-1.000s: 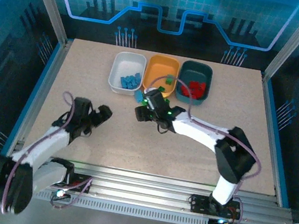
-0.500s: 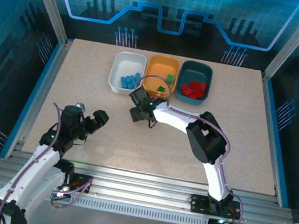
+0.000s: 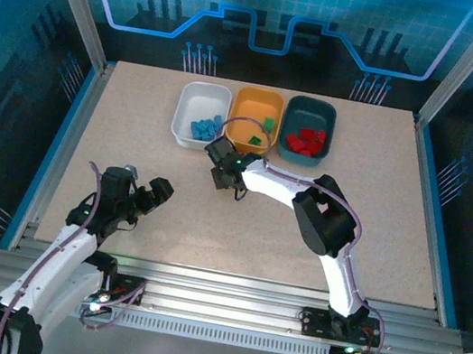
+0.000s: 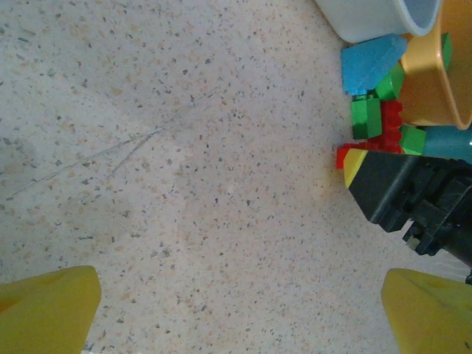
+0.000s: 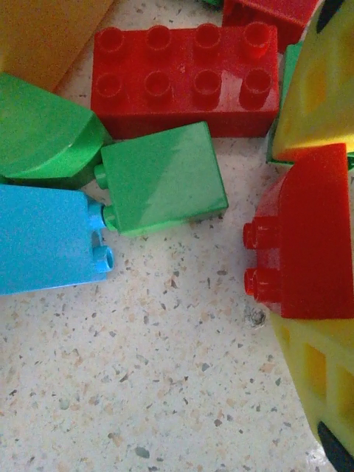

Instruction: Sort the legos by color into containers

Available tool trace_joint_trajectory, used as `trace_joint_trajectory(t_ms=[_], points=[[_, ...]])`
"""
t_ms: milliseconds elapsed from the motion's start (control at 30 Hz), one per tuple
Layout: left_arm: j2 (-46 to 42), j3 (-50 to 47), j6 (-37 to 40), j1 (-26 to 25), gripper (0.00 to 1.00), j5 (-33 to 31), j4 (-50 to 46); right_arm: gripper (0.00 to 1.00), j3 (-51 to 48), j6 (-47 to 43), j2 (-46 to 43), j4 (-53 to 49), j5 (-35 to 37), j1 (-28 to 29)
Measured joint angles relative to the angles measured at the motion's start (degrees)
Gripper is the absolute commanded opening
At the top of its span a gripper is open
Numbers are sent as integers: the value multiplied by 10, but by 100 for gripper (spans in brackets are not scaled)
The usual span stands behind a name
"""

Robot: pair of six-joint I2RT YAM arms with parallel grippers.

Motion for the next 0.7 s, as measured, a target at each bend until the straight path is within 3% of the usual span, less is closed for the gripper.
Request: trace_joint_trajectory(t_ms=[367, 500, 700], points=[[45, 0, -3, 1, 99, 45, 42, 48, -82, 1, -178, 20, -3, -25], [106, 0, -5, -8, 99, 80, 92, 49, -64, 0, -206, 32, -13, -108], [216, 33, -3, -99, 99, 92, 122, 50, 11, 0, -131, 10, -27, -254]])
